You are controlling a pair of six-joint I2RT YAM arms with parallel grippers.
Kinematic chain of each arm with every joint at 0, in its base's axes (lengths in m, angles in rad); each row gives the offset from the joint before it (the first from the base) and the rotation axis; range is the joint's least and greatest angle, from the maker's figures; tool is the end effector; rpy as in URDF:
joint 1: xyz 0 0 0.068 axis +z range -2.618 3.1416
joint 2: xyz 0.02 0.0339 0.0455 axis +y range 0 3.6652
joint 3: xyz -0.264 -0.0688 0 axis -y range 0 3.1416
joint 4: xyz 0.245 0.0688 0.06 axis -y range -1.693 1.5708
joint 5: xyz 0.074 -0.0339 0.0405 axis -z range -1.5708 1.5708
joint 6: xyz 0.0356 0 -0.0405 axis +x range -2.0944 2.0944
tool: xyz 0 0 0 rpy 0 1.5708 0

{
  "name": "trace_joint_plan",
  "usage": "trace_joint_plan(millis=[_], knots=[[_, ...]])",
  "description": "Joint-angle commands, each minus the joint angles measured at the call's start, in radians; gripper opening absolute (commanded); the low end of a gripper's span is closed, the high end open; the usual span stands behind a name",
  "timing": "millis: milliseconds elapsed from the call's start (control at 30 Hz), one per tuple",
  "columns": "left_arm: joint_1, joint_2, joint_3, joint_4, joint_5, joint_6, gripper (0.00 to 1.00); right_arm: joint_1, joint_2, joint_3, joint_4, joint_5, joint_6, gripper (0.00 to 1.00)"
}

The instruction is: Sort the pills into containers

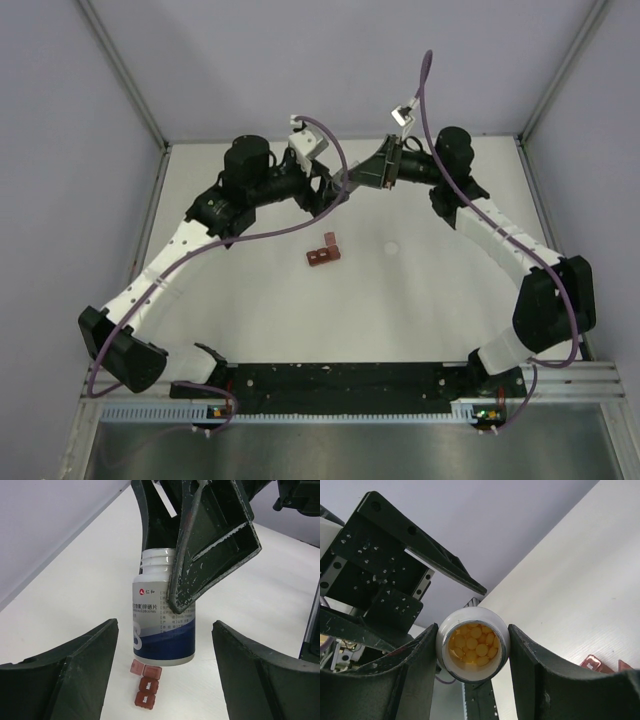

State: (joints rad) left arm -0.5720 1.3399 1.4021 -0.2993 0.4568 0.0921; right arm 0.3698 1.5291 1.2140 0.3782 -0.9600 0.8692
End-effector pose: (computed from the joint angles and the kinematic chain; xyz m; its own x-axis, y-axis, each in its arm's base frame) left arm 0.2466 -0.1774 0.4207 -0.1188 0.1747 -0.9774 0.8609 0.5086 -0.0138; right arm 0.3202 0.1554 0.3643 -0.7026 0.1975 -0.6836 -0.6707 0.1370 0.7290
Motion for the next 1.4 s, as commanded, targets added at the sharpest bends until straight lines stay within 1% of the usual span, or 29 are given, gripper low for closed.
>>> trace_joint_plan(millis=[0, 133, 400, 467, 667, 767, 867, 933, 1033, 1200, 1367], knots=[[0.000, 0.010, 0.051, 0.040, 0.072, -0.029, 0.83, -0.009, 0.014, 0.082, 0.071, -0.034, 0.071, 0.00], [0.001, 0.013, 0.038, 0.060, 0.086, -0.020, 0.88, -0.009, 0.028, 0.105, 0.099, -0.042, 0.109, 0.00], [0.001, 0.021, 0.025, 0.080, 0.071, 0.018, 0.89, -0.011, 0.026, 0.101, 0.145, -0.043, 0.159, 0.00], [0.000, 0.022, 0.018, 0.086, 0.069, 0.021, 0.88, -0.011, 0.023, 0.101, 0.149, -0.045, 0.168, 0.00], [0.001, 0.027, 0.017, 0.091, 0.068, 0.024, 0.78, -0.011, 0.020, 0.093, 0.172, -0.048, 0.189, 0.00], [0.000, 0.024, 0.023, 0.086, 0.065, 0.027, 0.75, -0.011, 0.019, 0.085, 0.179, -0.048, 0.195, 0.00], [0.001, 0.019, 0.015, 0.084, 0.062, 0.035, 0.75, -0.009, 0.016, 0.082, 0.185, -0.048, 0.202, 0.00], [0.001, 0.015, 0.008, 0.088, 0.057, 0.038, 0.79, -0.011, 0.014, 0.082, 0.188, -0.049, 0.205, 0.00], [0.000, 0.008, 0.005, 0.085, 0.052, 0.044, 0.79, -0.011, 0.014, 0.076, 0.188, -0.048, 0.205, 0.00], [0.001, 0.004, 0.005, 0.083, 0.057, 0.046, 0.69, -0.011, 0.009, 0.067, 0.189, -0.042, 0.200, 0.00], [0.001, 0.015, 0.014, 0.080, 0.069, 0.041, 0.55, -0.011, 0.002, 0.058, 0.179, -0.039, 0.185, 0.00]])
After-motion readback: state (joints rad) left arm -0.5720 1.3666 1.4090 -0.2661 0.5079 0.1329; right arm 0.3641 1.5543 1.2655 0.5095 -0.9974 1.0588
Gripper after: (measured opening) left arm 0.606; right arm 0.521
